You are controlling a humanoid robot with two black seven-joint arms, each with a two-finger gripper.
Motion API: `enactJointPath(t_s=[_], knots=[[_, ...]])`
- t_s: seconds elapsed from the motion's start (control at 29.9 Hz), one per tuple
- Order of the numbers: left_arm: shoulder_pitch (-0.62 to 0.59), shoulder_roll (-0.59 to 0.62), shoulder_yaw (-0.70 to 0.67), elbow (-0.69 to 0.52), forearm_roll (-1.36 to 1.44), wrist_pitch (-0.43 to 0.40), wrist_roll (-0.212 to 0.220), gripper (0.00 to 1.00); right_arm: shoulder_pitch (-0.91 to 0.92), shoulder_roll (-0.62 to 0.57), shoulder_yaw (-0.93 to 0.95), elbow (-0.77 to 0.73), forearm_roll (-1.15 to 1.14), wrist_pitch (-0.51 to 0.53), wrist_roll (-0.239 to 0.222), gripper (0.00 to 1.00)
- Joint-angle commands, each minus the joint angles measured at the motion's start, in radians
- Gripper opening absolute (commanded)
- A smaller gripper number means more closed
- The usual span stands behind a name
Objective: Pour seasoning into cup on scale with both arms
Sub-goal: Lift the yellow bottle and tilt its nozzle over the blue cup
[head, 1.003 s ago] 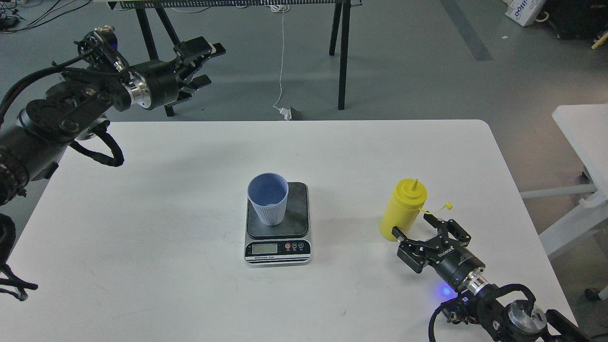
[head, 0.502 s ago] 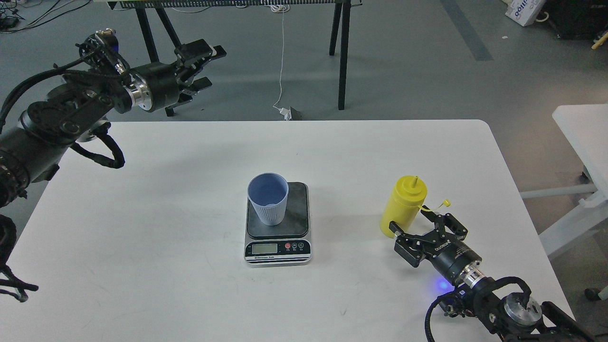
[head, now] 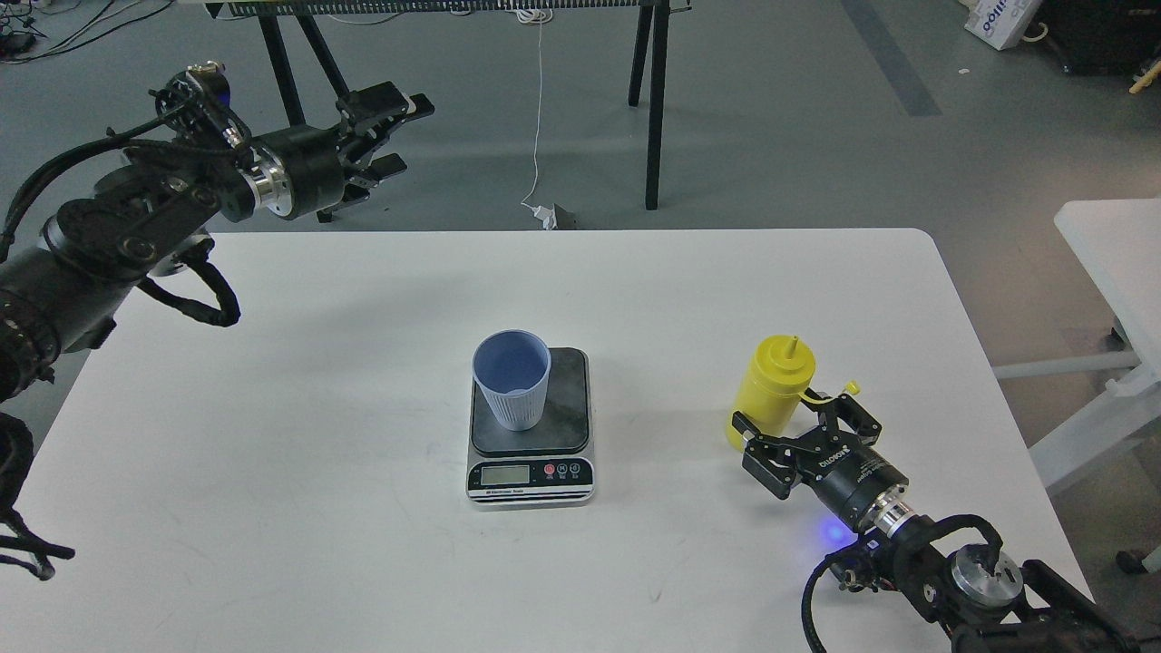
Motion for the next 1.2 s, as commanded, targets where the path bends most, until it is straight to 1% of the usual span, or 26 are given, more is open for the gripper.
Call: enactJointPath(t_s=[0.0,0.03,0.07,0.1,0.13,0.27,0.4,0.47,0.54,0.6,0.67,0.74,0.84,0.9,0.97,1.07,1.17], knots=[[0.000,0.001,0.000,0.000,0.000,0.000,0.000,0.99,0.007,0.000,0.001,0.007,-0.003,0.000,0.000,0.32],[0.000,0.001,0.000,0.000,0.000,0.000,0.000,0.99,0.009,0.000,0.001,0.007,-0.010,0.000,0.000,0.22],[0.000,0.001,0.000,0.000,0.000,0.000,0.000,0.99,0.013,0.000,0.002,0.013,-0.029,0.000,0.000,0.17],[0.000,0.001,0.000,0.000,0.000,0.000,0.000,0.99,0.019,0.000,0.002,0.019,-0.044,0.000,0.000,0.08],[0.000,0.001,0.000,0.000,0.000,0.000,0.000,0.99,0.024,0.000,0.004,0.025,-0.055,0.000,0.000,0.03],[0.000,0.000,0.000,0.000,-0.001,0.000,0.000,0.99,0.093,-0.034,0.010,0.066,-0.072,0.000,0.000,0.02],[0.000,-0.002,-0.002,0.000,-0.001,0.000,0.000,0.99,0.263,-0.129,0.004,0.068,-0.084,0.000,0.000,0.02],[0.000,-0.003,-0.002,0.002,-0.001,0.000,0.000,0.99,0.352,-0.149,0.002,0.066,-0.133,0.000,0.000,0.02],[0.000,-0.003,-0.004,0.000,-0.003,0.000,0.000,0.99,0.432,-0.153,0.002,0.069,-0.246,-0.019,0.000,0.02],[-0.001,-0.002,-0.004,0.000,-0.001,0.000,0.000,0.99,0.490,-0.146,0.002,0.080,-0.369,-0.093,0.059,0.02],[-0.001,-0.002,-0.005,0.000,-0.003,0.000,0.000,0.99,0.529,-0.130,0.001,0.111,-0.498,-0.188,0.113,0.02],[-0.001,-0.002,-0.007,0.000,-0.005,0.000,0.000,0.99,0.543,-0.092,0.001,0.166,-0.640,-0.315,0.163,0.02],[-0.001,-0.002,-0.007,0.000,-0.006,0.000,0.000,0.99,0.546,-0.022,-0.021,0.221,-0.847,-0.477,0.222,0.02],[-0.001,-0.002,-0.008,0.000,-0.008,0.000,0.000,0.99,0.547,0.026,-0.062,0.246,-0.984,-0.562,0.251,0.02],[0.000,-0.002,-0.010,0.000,-0.009,0.000,0.000,0.99,0.553,0.070,-0.108,0.266,-1.102,-0.642,0.271,0.02],[0.000,-0.002,-0.013,0.002,-0.012,0.000,0.000,0.99,0.572,0.135,-0.191,0.272,-1.222,-0.732,0.272,0.02],[0.002,-0.005,-0.014,0.002,-0.014,0.000,0.000,0.99,0.610,0.140,-0.298,0.269,-1.259,-0.792,0.272,0.02]])
